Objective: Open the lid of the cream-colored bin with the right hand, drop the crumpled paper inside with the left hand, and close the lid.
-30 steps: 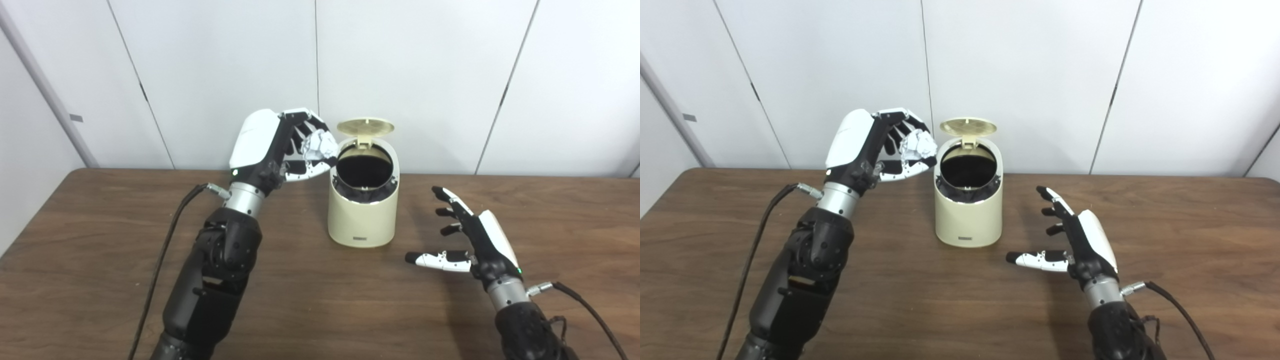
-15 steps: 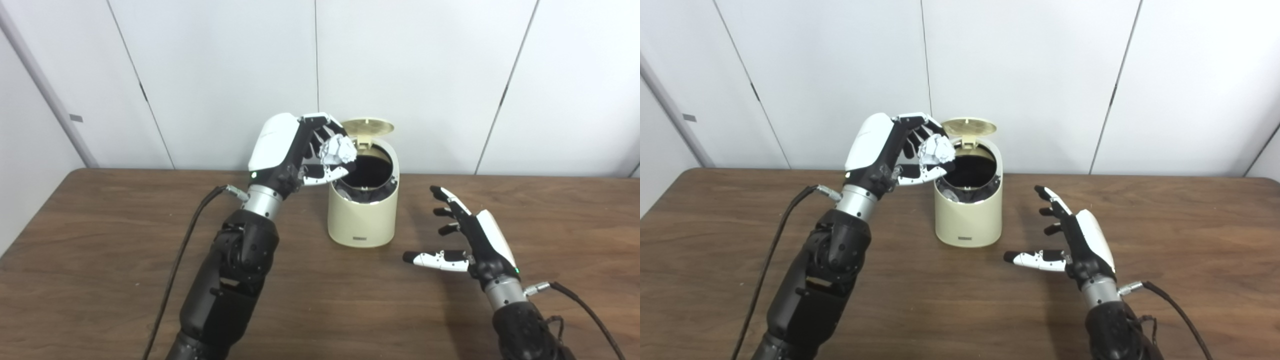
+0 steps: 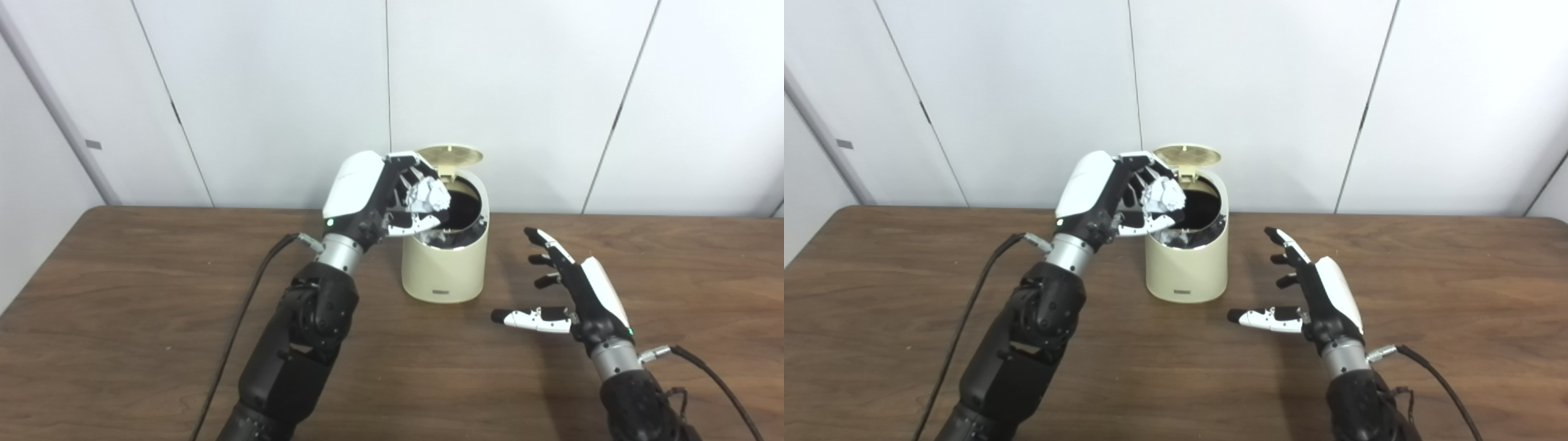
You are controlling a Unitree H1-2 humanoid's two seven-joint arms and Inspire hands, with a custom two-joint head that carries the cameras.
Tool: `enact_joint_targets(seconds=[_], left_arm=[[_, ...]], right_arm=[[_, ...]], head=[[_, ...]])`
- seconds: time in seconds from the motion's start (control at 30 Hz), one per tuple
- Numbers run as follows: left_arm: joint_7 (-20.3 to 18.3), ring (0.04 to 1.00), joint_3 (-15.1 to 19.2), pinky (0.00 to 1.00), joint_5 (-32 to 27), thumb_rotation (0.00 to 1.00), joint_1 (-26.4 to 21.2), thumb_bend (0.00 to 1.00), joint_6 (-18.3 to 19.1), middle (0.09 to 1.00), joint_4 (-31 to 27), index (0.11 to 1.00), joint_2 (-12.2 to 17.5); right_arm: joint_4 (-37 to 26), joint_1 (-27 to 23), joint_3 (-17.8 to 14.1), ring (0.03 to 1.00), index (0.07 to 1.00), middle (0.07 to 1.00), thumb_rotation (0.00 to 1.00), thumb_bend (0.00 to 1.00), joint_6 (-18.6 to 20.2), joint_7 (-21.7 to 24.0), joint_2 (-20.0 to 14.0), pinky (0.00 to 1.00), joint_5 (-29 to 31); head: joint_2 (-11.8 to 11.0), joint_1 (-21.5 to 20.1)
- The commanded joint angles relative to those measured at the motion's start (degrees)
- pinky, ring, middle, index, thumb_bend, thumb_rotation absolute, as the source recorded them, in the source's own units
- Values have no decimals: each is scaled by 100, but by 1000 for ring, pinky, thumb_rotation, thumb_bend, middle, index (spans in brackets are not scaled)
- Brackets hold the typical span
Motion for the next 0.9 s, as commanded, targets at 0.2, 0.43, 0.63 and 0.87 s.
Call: enact_joint_targets(seconds=[0.2,0.43,0.63,0.87], left_arm=[[796,384,-158,316,334,0,-522,498,-498,488,529,532,53],[1231,394,-313,338,555,0,-681,501,-618,492,969,520,54],[1372,393,-405,387,629,0,-762,500,-648,485,1131,527,47],[1463,403,-487,433,712,0,-860,501,-588,472,1279,530,42]], right_arm=[[-242,-107,7,805,896,906,221,795,-161,-115,40,614,-44],[-262,-80,-7,798,893,900,236,797,-167,-137,22,603,-79],[-306,-45,0,791,894,898,227,798,-133,-133,39,594,-89],[-323,-28,-6,788,893,897,227,799,-106,-146,61,596,-99]], head=[[20,-67],[37,-89],[56,-91],[79,-115]])
